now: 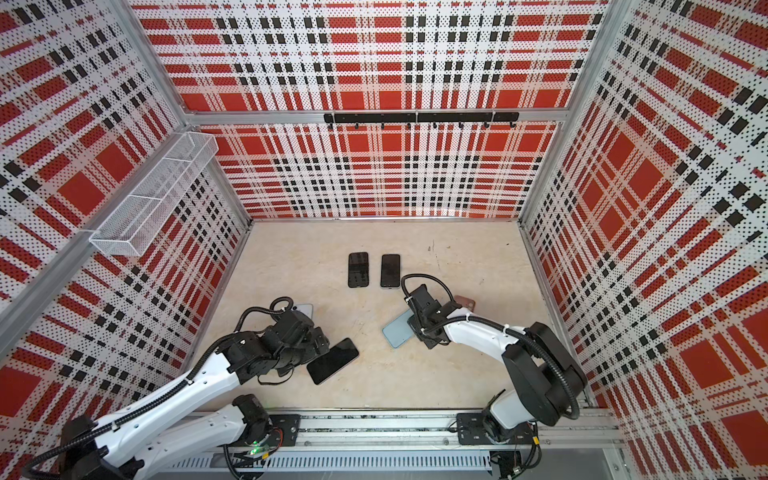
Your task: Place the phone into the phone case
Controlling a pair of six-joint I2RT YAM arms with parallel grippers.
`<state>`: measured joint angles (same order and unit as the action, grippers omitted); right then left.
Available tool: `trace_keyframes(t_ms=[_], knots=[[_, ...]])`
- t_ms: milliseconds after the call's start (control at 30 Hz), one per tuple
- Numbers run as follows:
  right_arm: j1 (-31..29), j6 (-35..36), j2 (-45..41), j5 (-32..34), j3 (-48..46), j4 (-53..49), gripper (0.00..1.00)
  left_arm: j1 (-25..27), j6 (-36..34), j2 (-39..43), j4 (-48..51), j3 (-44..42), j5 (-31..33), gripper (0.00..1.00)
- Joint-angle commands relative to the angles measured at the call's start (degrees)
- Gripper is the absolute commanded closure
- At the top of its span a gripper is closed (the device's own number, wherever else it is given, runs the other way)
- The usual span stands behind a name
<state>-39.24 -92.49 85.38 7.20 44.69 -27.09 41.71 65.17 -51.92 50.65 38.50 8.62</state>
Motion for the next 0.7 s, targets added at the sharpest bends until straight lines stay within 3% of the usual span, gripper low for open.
trace_keyframes(t_ms=[0, 67, 167, 367, 433, 500, 567, 667], knots=[[-0.63, -11.2, -2.01, 4.65, -1.02, 2.14, 1.0, -1.27, 0.78, 0.94, -0.03, -0.62, 0.59, 0.0], [-0.56, -11.93, -1.18, 5.24, -0.41, 2.03, 1.0, -1.98, 0.64, 0.94, -0.04, -0.88, 0.05, 0.0], [-0.52, -11.0, 0.74, 4.34, 0.82, 2.22, 0.84, -3.07, 0.46, 0.94, -0.05, -1.36, -1.22, 0.0], [-1.22, -2.86, 0.81, 4.2, 4.95, -1.86, 0.66, -5.08, 0.44, 1.7, 0.05, -2.97, -4.96, 0.0], [-1.62, 4.44, -0.81, 4.41, 7.1, -2.23, 0.6, -5.45, 0.65, 2.13, 0.06, -3.63, -6.51, 0.0], [-2.02, 16.43, -1.71, 2.14, 10.29, -0.85, 0.58, -5.65, 0.58, 2.6, 0.06, -4.54, -8.55, 0.0], [-2.45, 29.36, -0.9, -4.74, 13.48, 3.09, 0.53, -5.69, 0.58, 2.83, -0.03, -5.52, -10.32, 0.0], [-3.24, 42.43, 2.86, -17.94, 17.1, 5.98, 0.48, -5.7, 0.37, 3.13, -1.12, -7.42, -12.47, 0.0]])
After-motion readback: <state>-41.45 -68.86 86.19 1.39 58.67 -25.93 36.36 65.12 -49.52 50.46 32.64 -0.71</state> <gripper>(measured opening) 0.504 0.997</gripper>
